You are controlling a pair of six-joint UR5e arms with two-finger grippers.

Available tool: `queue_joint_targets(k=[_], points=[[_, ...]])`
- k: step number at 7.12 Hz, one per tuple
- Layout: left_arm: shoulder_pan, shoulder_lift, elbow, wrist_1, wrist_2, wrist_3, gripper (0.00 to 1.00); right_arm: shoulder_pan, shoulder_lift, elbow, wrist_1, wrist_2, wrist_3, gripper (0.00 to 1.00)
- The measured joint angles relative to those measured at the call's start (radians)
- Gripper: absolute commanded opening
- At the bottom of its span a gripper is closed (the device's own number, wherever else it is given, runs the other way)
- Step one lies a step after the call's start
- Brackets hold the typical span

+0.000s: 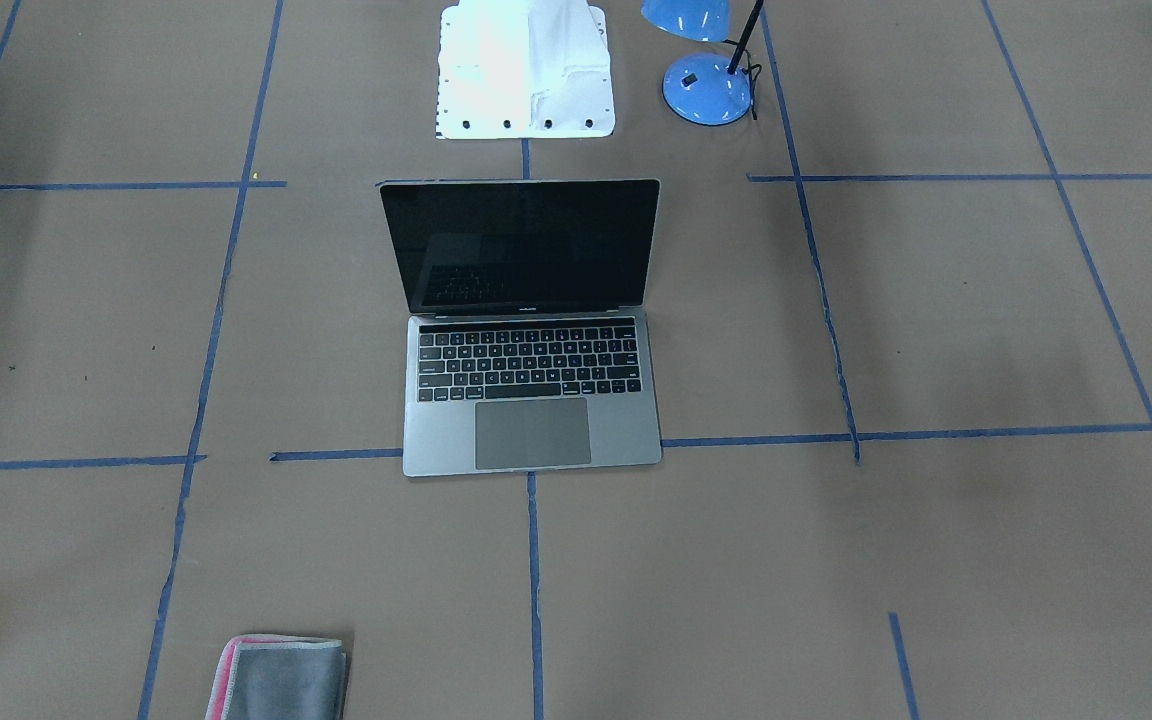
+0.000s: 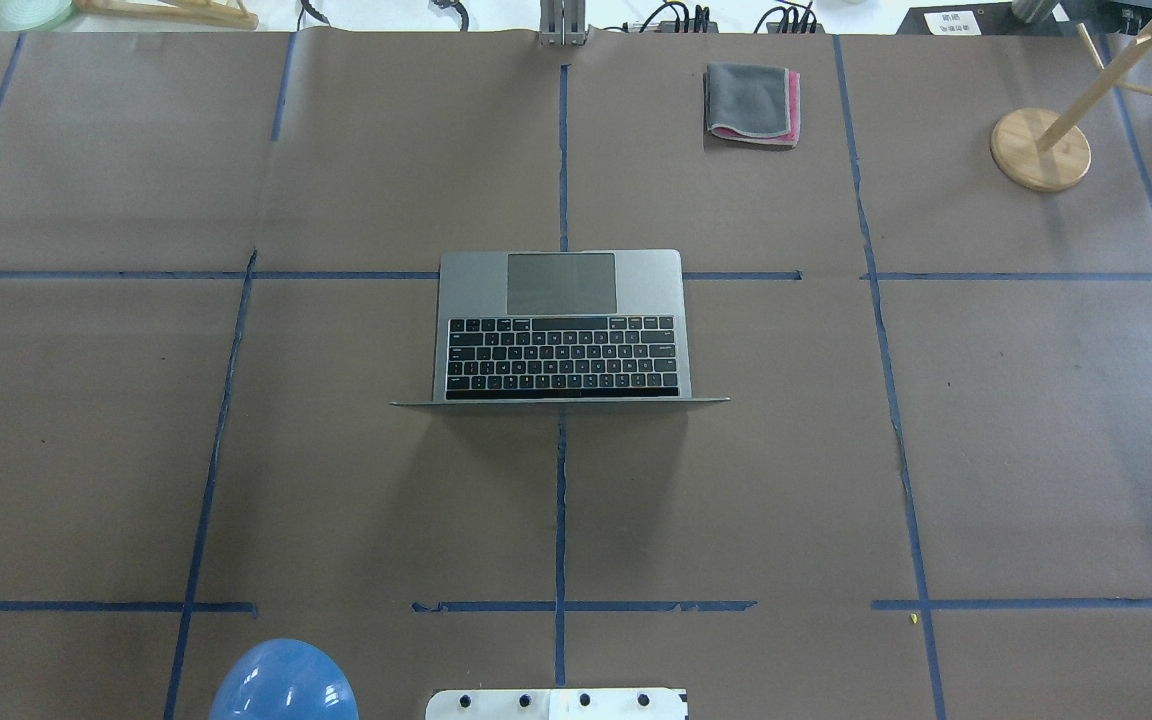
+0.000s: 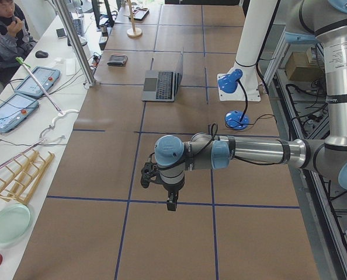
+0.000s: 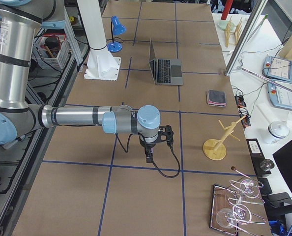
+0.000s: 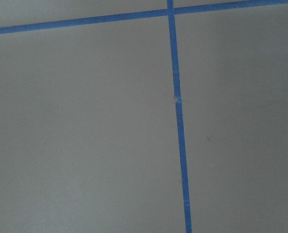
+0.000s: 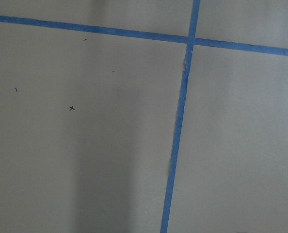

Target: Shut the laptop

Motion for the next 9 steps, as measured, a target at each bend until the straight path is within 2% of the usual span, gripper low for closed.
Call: queue_joint_targets(k=[4,7,9], points=[[0.025,-0.006,-0.009,-0.013,0.002,0.001,0.99,-0.003,0.004,0.004,0.008,-0.001,-0.001,0.99],[0.039,-0.12,0.002,-0.064,-0.003,-0.006,0.99,-0.026,0.008,0.01,0.081,0.0,0.028,0.99],[0.054,-0.157,0.02,-0.093,-0.022,-0.028,0.99,-0.097,0.007,0.011,0.195,0.007,0.154,0.99]])
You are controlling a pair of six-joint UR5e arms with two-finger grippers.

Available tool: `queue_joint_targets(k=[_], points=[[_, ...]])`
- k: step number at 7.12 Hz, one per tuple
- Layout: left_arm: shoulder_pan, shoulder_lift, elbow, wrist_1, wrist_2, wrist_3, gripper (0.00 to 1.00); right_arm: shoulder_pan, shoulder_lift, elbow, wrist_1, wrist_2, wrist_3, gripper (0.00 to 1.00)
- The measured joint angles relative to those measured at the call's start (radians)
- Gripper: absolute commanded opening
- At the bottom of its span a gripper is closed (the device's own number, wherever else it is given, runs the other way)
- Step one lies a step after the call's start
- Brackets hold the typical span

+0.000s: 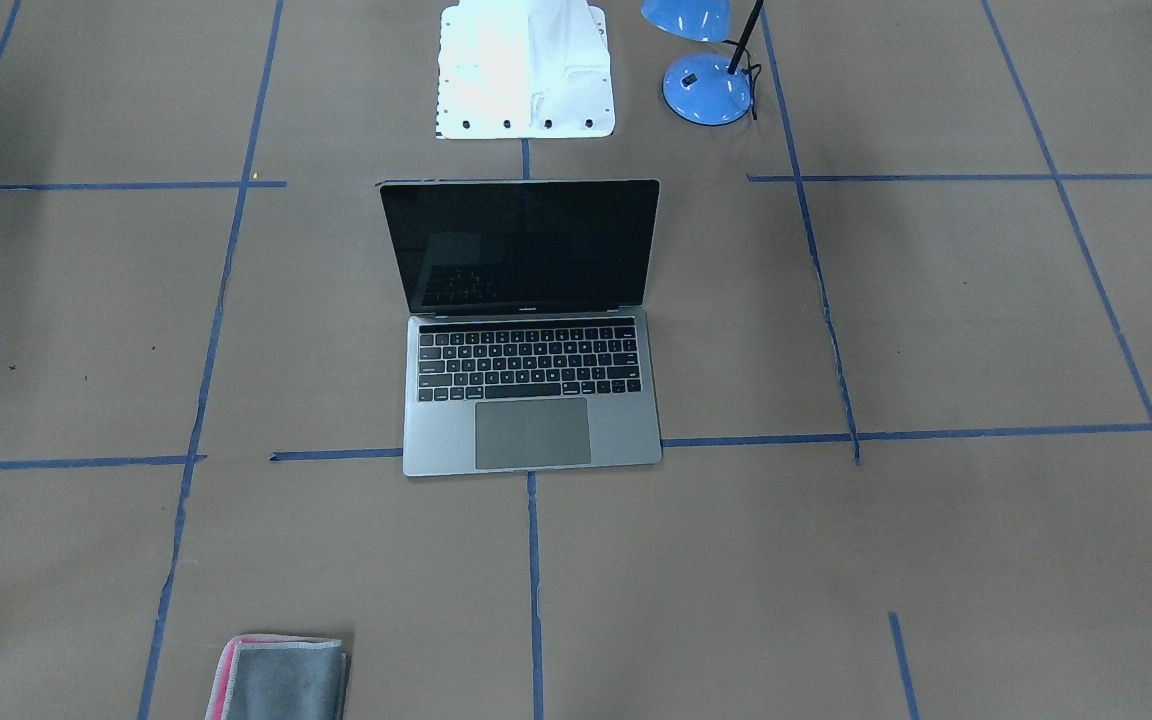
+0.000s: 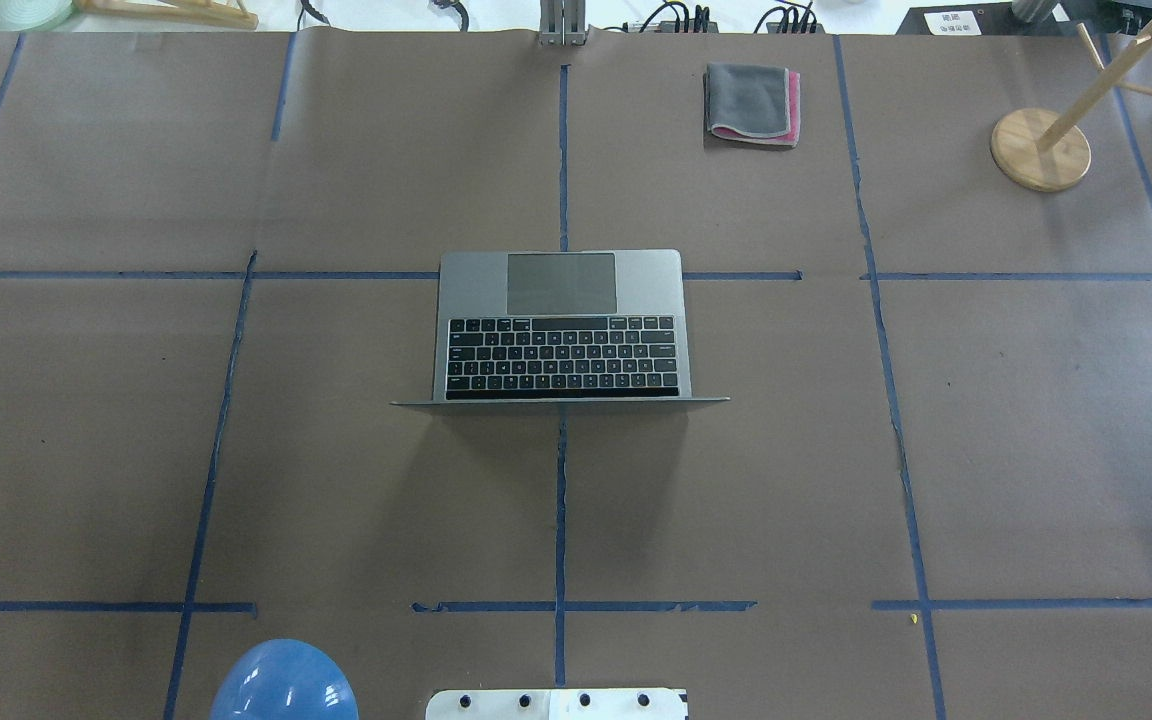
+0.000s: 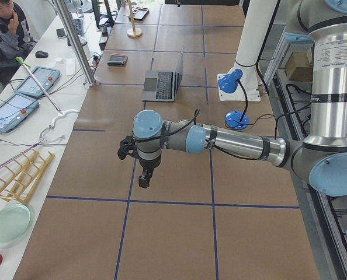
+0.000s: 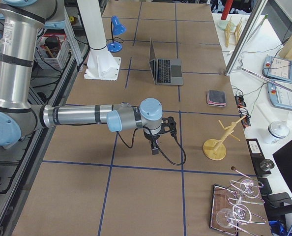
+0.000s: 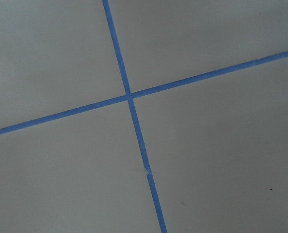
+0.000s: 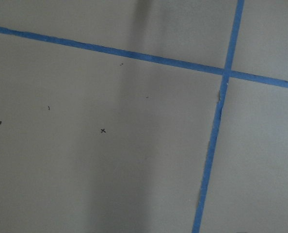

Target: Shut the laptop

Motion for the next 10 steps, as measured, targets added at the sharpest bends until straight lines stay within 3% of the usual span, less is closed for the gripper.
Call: queue_joint_targets(k=[2,5,8,10], points=[[0.077,0.011,-0.008,-0.128,-0.035,-0.166,0.99,-0.101,-0.005,0.0,0.211,0.002,0.26,0.99],[0.288,0.094,-0.016,-0.529,-0.044,-0.481,0.99,-0.28,-0.007,-0.002,0.562,0.0,0.695,0.99],[0.492,0.098,-0.017,-0.877,-0.037,-0.898,0.99,-0.442,-0.007,0.003,0.902,-0.021,1.085,0.96],[0.623,0.048,-0.021,-1.016,-0.015,-1.115,0.99,-0.559,-0.007,0.039,1.013,-0.093,1.23,0.94]])
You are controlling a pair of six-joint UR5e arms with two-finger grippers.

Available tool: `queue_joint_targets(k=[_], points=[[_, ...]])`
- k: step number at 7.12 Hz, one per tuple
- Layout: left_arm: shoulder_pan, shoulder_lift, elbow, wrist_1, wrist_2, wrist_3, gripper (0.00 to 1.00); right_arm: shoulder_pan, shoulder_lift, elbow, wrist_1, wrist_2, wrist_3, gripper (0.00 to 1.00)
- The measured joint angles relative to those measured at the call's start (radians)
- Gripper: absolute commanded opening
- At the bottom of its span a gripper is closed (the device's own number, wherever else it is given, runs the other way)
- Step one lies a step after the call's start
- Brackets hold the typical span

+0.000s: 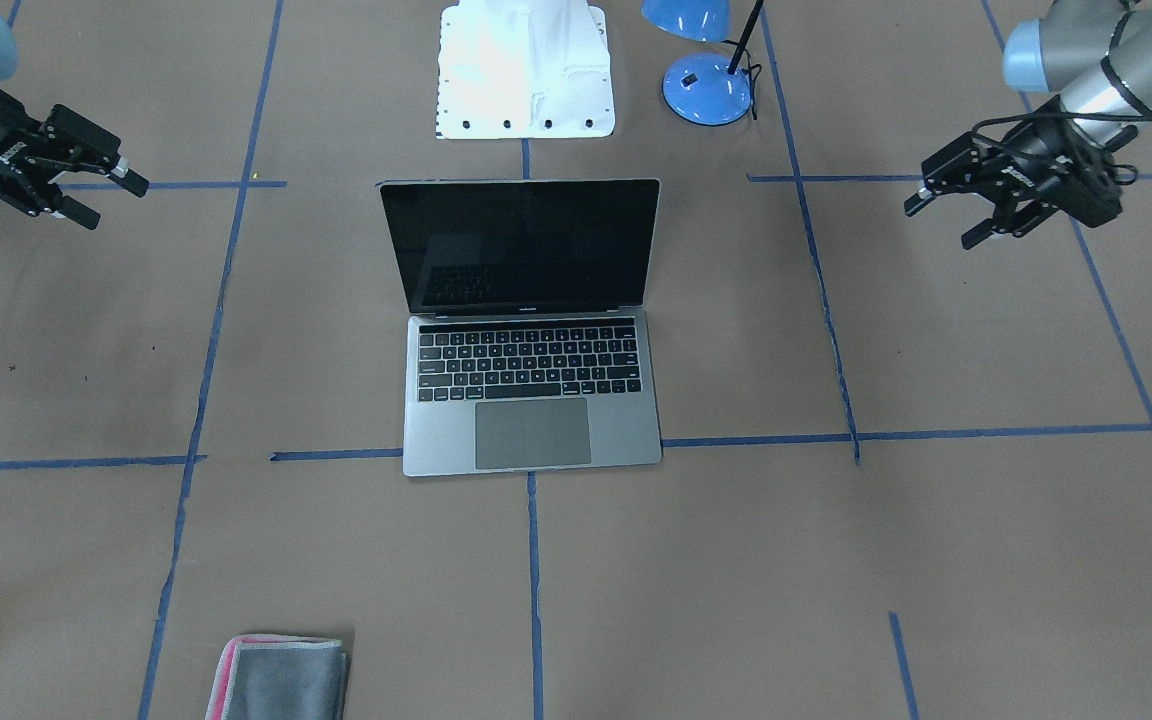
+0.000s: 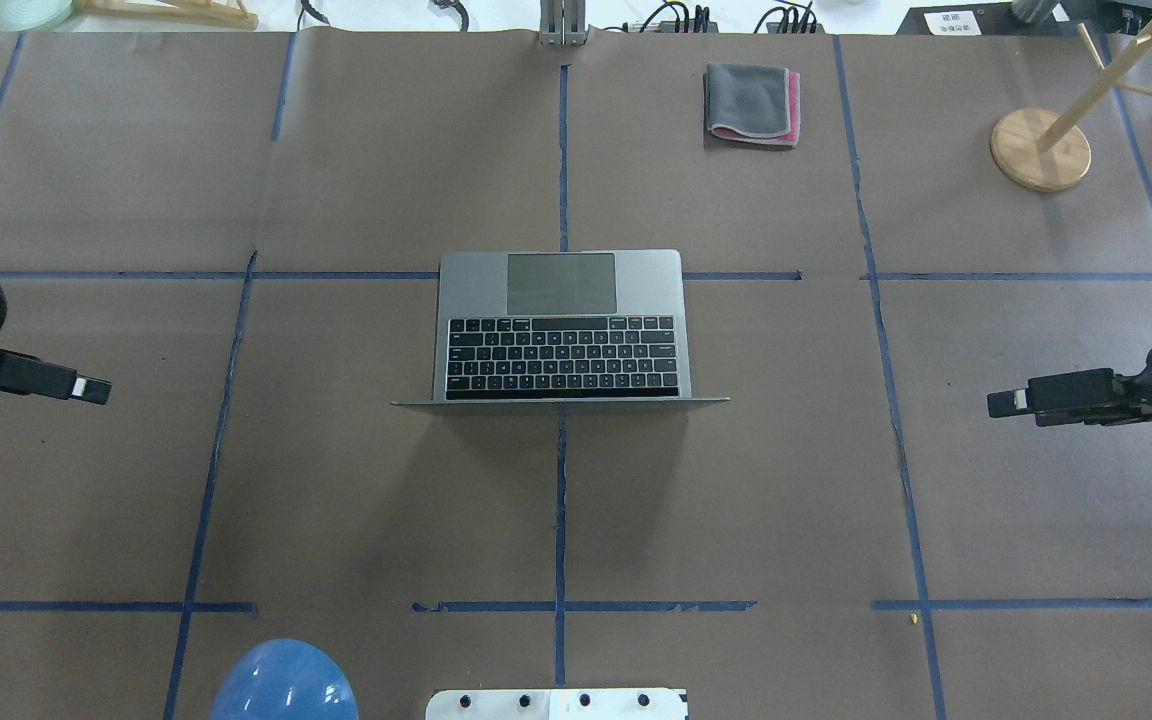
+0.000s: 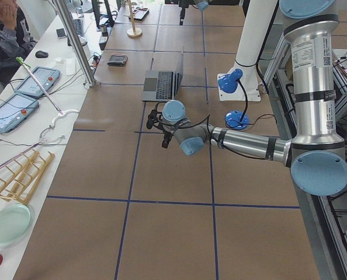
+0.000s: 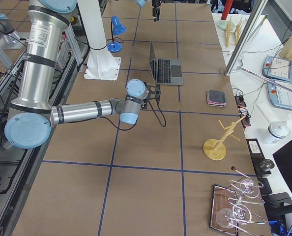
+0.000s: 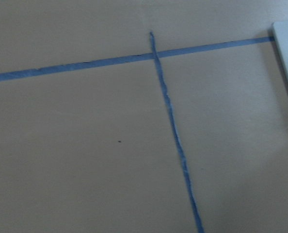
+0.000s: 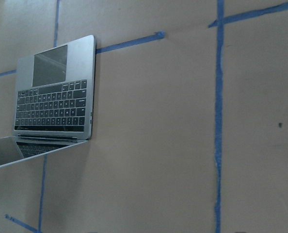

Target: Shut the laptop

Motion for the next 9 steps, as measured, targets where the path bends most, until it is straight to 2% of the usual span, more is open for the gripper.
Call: queue_joint_targets(k=[1,3,4,5,6,7,8,9], points=[[0.078,-0.03,-0.012,-0.021,0.055,-0.08,0.99,-0.058,0.0,0.032,0.015,-0.045,0.047,0.92],[0.253,-0.078,-0.048,-0.03,0.231,-0.214,0.99,-0.166,-0.001,0.093,0.021,-0.144,0.121,0.88],[0.32,-0.111,-0.057,-0.029,0.292,-0.265,0.99,-0.24,-0.001,0.112,0.022,-0.237,0.143,0.79],[0.377,-0.147,-0.06,-0.027,0.334,-0.298,0.76,-0.332,-0.001,0.128,0.022,-0.36,0.17,0.59],[0.412,-0.179,-0.061,-0.026,0.353,-0.327,0.27,-0.425,0.0,0.149,0.022,-0.49,0.201,0.34],[0.426,-0.205,-0.062,-0.025,0.361,-0.357,0.06,-0.515,0.003,0.169,0.022,-0.62,0.236,0.19],[0.431,-0.223,-0.064,-0.025,0.365,-0.38,0.04,-0.586,0.009,0.181,0.022,-0.731,0.265,0.09],[0.432,-0.239,-0.069,-0.024,0.383,-0.402,0.02,-0.644,0.022,0.192,0.019,-0.832,0.277,0.04]])
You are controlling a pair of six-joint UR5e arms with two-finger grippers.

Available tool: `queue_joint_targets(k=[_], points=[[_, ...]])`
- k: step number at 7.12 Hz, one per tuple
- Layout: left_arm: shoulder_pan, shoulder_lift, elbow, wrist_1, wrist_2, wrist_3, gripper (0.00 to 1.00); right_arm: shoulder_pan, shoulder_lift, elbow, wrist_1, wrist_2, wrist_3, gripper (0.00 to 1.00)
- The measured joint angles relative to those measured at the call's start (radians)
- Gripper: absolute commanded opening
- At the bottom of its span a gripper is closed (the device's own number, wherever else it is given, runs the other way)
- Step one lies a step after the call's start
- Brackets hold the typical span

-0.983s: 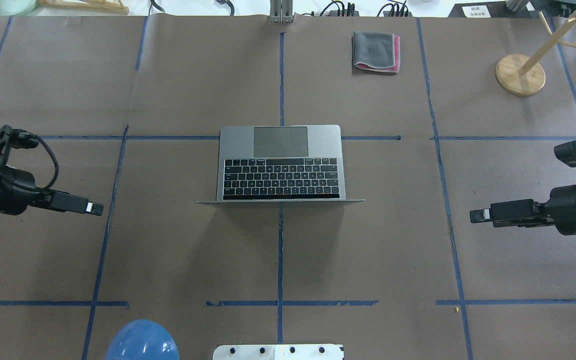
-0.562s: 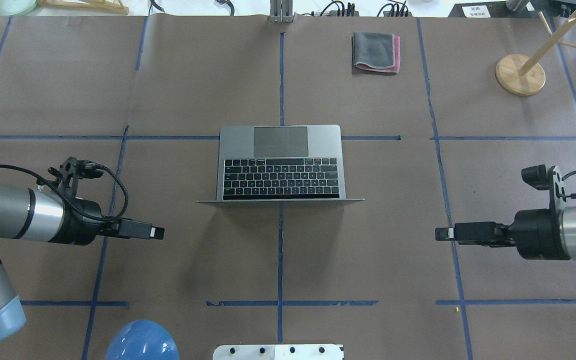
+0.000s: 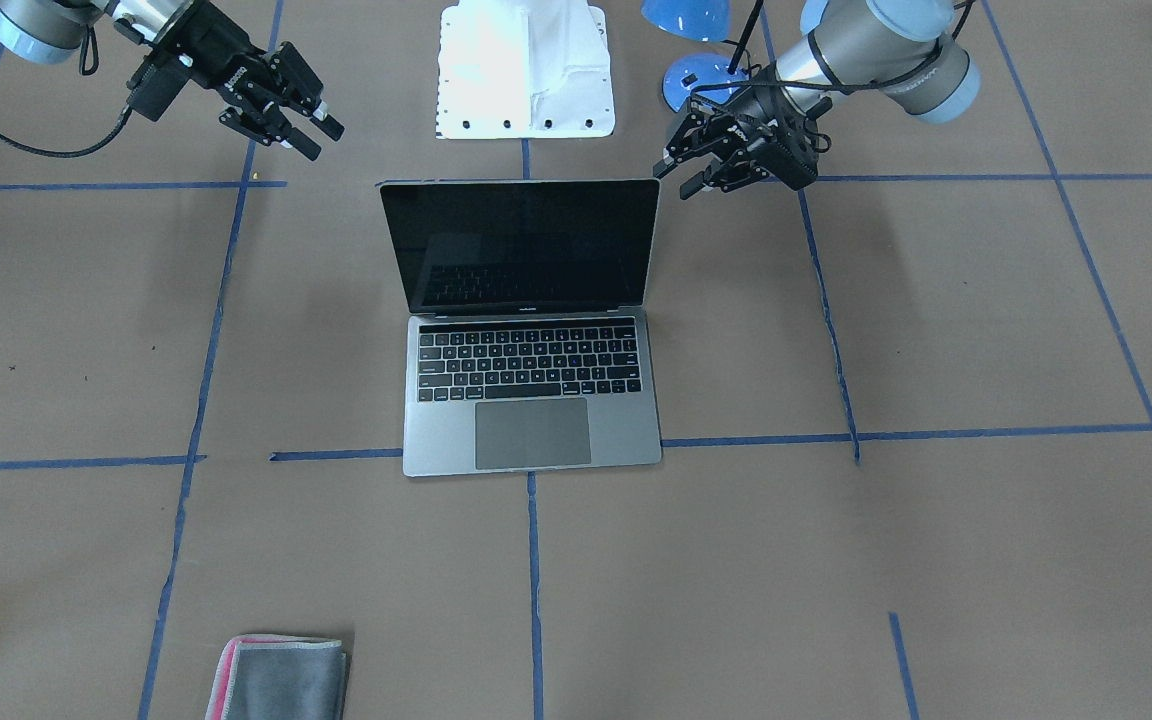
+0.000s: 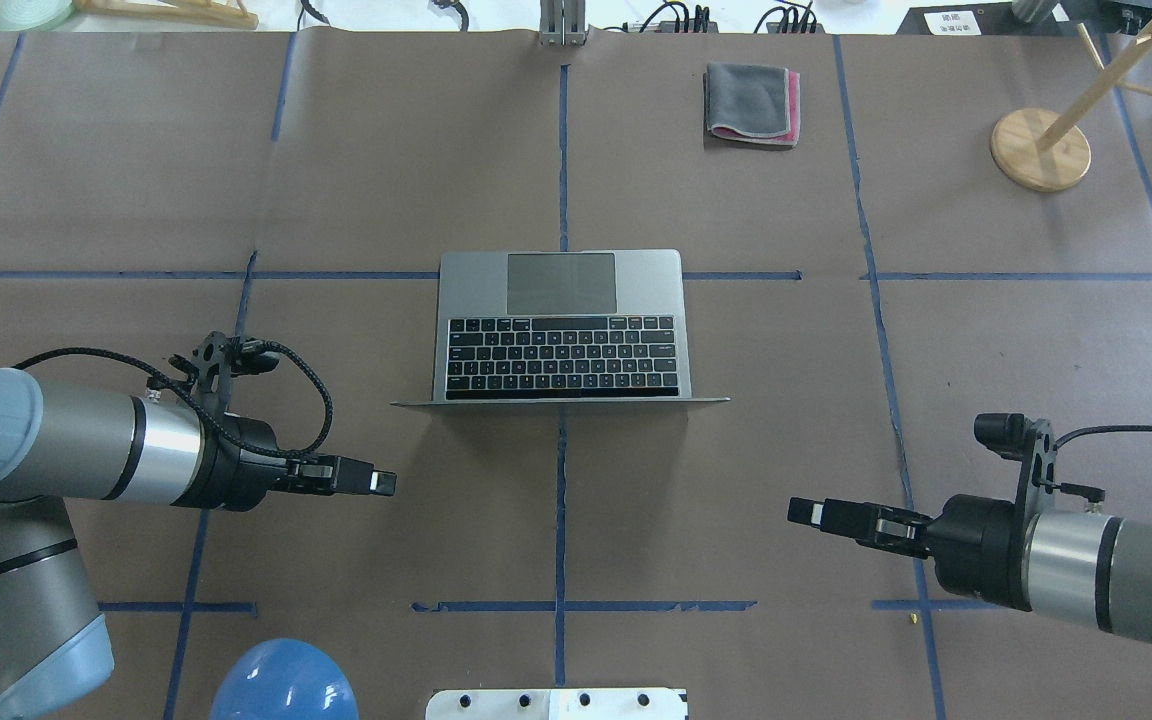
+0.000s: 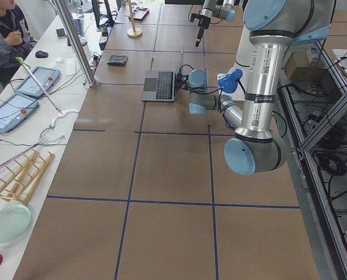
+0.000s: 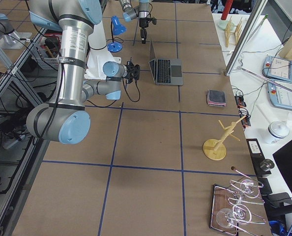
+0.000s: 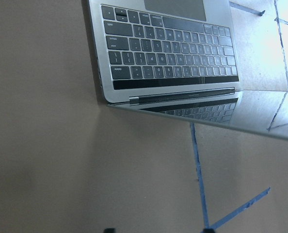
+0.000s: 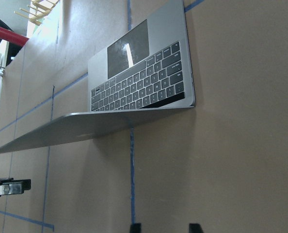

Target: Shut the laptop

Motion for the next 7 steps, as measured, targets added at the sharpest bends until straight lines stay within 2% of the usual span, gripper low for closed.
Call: queue_joint_targets(k=[2,3,5,7], points=[[0.001,-0.023,-0.013,0.0,0.049,-0.032,0.0,-0.079,0.082,0.011,-0.07,-0.178,0.005,0.03],[0.002,-0.028,-0.016,0.001,0.058,-0.036,0.0,-0.096,0.135,0.012,-0.131,-0.231,0.006,0.03],[0.002,-0.036,-0.022,0.002,0.062,-0.049,0.0,-0.104,0.188,0.007,-0.192,-0.271,0.007,0.03],[0.003,-0.048,-0.026,0.002,0.078,-0.07,0.0,-0.105,0.208,-0.002,-0.202,-0.277,0.006,0.02]])
